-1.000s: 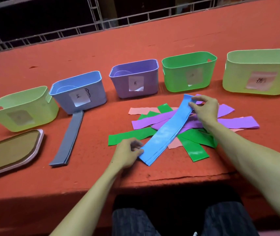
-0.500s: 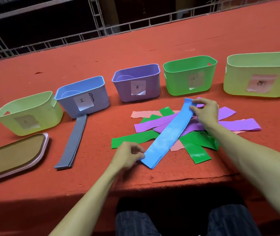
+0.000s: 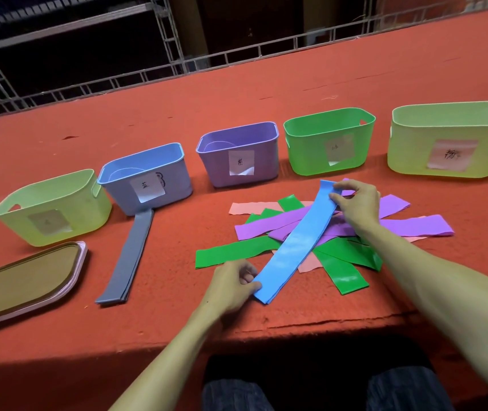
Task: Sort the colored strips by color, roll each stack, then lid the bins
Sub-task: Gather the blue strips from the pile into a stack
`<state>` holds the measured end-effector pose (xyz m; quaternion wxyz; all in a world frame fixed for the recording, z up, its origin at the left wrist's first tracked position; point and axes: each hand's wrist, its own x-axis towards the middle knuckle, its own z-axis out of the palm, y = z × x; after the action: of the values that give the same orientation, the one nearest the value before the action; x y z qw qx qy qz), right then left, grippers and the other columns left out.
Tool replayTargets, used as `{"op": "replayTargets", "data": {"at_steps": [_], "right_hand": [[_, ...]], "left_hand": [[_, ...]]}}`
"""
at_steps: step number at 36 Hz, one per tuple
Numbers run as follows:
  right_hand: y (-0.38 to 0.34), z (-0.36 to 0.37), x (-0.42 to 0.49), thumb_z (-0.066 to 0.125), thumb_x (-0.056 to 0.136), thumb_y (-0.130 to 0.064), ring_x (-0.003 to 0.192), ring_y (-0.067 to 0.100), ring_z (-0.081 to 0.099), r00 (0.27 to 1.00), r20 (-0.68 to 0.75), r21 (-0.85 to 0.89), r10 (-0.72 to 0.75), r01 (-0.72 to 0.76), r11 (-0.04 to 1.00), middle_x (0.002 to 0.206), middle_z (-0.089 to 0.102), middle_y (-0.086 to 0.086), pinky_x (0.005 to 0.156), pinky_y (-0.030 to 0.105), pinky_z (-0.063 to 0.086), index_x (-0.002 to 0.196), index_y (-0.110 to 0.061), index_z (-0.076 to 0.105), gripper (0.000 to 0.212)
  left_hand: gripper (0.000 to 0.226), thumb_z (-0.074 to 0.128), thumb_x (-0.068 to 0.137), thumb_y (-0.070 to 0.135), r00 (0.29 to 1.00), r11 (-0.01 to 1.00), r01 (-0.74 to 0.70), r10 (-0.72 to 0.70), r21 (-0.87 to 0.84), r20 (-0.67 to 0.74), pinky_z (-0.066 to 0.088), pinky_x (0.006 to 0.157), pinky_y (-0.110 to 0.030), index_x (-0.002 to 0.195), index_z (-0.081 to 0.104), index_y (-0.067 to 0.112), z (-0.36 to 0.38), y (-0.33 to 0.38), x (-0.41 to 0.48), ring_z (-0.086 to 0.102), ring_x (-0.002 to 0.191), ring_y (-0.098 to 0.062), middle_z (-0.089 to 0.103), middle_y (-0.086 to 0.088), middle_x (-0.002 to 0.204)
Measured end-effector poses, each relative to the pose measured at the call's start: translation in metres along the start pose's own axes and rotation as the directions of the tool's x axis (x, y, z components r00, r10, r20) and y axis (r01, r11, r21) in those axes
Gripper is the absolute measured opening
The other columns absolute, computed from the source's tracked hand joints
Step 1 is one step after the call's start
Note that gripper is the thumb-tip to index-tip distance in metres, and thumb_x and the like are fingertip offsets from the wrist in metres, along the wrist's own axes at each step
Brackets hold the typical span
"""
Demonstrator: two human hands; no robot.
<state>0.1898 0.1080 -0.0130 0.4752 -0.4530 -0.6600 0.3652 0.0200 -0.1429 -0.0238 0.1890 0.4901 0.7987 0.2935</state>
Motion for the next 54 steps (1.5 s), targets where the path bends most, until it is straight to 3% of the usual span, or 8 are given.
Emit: {"op": "replayTargets", "data": {"at_steps": [9, 19, 24, 29, 32, 39, 46, 54], "right_hand": [[-0.014, -0.002, 0.007, 0.076, 0.077, -0.003, 0.078, 0.028, 0.070, 0.999, -0.016, 0.082, -0.030, 0.031, 0.996, 0.094, 0.071, 0.006, 0.071, 0.036, 0.060, 0.095, -0.012, 0.074, 0.020], [-0.061, 0.003, 0.007, 0.077, 0.075, -0.001, 0.063, 0.023, 0.068, 0.984, -0.038, 0.189, -0.174, 0.178, 0.966, 0.082, 0.071, 0.010, 0.062, 0.029, 0.059, 0.093, -0.010, 0.073, 0.020], [-0.073, 0.007, 0.008, 0.078, 0.074, -0.002, 0.066, 0.026, 0.067, 0.975, -0.028, 0.189, -0.222, 0.223, 0.956, 0.085, 0.070, 0.007, 0.063, 0.034, 0.060, 0.091, -0.014, 0.073, 0.021], [-0.078, 0.016, 0.016, 0.078, 0.073, -0.001, 0.061, 0.016, 0.062, 0.975, -0.014, 0.172, -0.222, 0.221, 0.960, 0.086, 0.070, 0.010, 0.060, 0.031, 0.059, 0.090, -0.016, 0.072, 0.023], [-0.083, 0.035, 0.021, 0.078, 0.072, 0.000, 0.063, 0.020, 0.062, 0.974, 0.042, 0.186, -0.224, 0.213, 0.959, 0.082, 0.069, 0.010, 0.058, 0.034, 0.058, 0.088, -0.016, 0.072, 0.023], [-0.121, 0.133, 0.023, 0.079, 0.070, -0.002, 0.058, -0.013, 0.056, 0.944, 0.145, 0.146, -0.297, 0.277, 0.950, 0.080, 0.070, 0.004, 0.061, 0.005, 0.044, 0.088, -0.009, 0.075, 0.020], [-0.152, 0.252, 0.012, 0.078, 0.069, -0.006, 0.075, 0.011, 0.064, 0.901, 0.292, 0.081, -0.321, 0.312, 0.947, 0.084, 0.074, 0.005, 0.079, 0.026, 0.052, 0.089, -0.010, 0.077, 0.021], [-0.135, 0.346, 0.004, 0.078, 0.069, -0.007, 0.074, 0.015, 0.062, 0.852, 0.459, -0.052, -0.252, 0.309, 0.950, 0.087, 0.074, 0.006, 0.082, 0.031, 0.053, 0.091, -0.012, 0.076, 0.023]], "left_hand": [[0.054, 0.076, 0.075, 0.021, 0.998, 0.993, -0.069, 0.067, 0.093, 0.019, 0.045, 0.083, -0.023, 0.126, 0.058, 0.019, 0.005, 0.006, -0.003, 0.056, 0.080, -0.013, 0.065, -0.002, 0.110], [0.077, 0.071, 0.076, 0.008, 0.984, 0.986, -0.162, 0.160, 0.025, 0.078, 0.041, 0.070, -0.026, 0.142, 0.036, 0.029, 0.003, 0.017, -0.010, 0.046, 0.061, -0.003, 0.061, 0.000, 0.086], [0.091, 0.065, 0.076, 0.003, 0.976, 0.981, -0.193, 0.195, -0.036, 0.092, 0.037, 0.061, -0.029, 0.144, 0.020, 0.043, 0.003, 0.014, -0.011, 0.043, 0.059, -0.020, 0.056, -0.020, 0.073], [0.086, 0.061, 0.078, 0.000, 0.945, 0.949, -0.299, 0.308, -0.096, 0.105, 0.031, 0.055, -0.019, 0.143, 0.025, 0.043, 0.001, 0.007, -0.017, 0.032, 0.057, -0.009, 0.035, 0.009, 0.067], [0.078, 0.064, 0.077, 0.000, 0.932, 0.942, -0.315, 0.331, -0.118, 0.150, 0.030, 0.054, -0.011, 0.140, 0.038, 0.037, -0.008, 0.001, -0.018, 0.038, 0.054, -0.001, 0.044, 0.010, 0.079], [0.077, 0.070, 0.075, -0.005, 0.978, 0.951, -0.123, 0.164, -0.285, 0.125, 0.050, 0.075, -0.018, 0.134, 0.044, 0.036, -0.060, -0.051, -0.010, 0.056, 0.076, 0.002, 0.061, -0.001, 0.113], [0.075, 0.073, 0.075, -0.005, 0.992, 0.950, 0.028, 0.012, -0.312, 0.124, 0.039, 0.056, -0.020, 0.136, 0.044, 0.026, -0.120, -0.118, -0.002, 0.041, 0.056, -0.006, 0.047, 0.008, 0.063], [0.086, 0.083, 0.069, 0.014, 0.975, 0.953, 0.161, -0.113, -0.256, 0.192, 0.044, 0.063, -0.035, 0.141, 0.039, 0.026, -0.136, -0.156, 0.017, 0.052, 0.066, -0.017, 0.062, -0.011, 0.078]]}}
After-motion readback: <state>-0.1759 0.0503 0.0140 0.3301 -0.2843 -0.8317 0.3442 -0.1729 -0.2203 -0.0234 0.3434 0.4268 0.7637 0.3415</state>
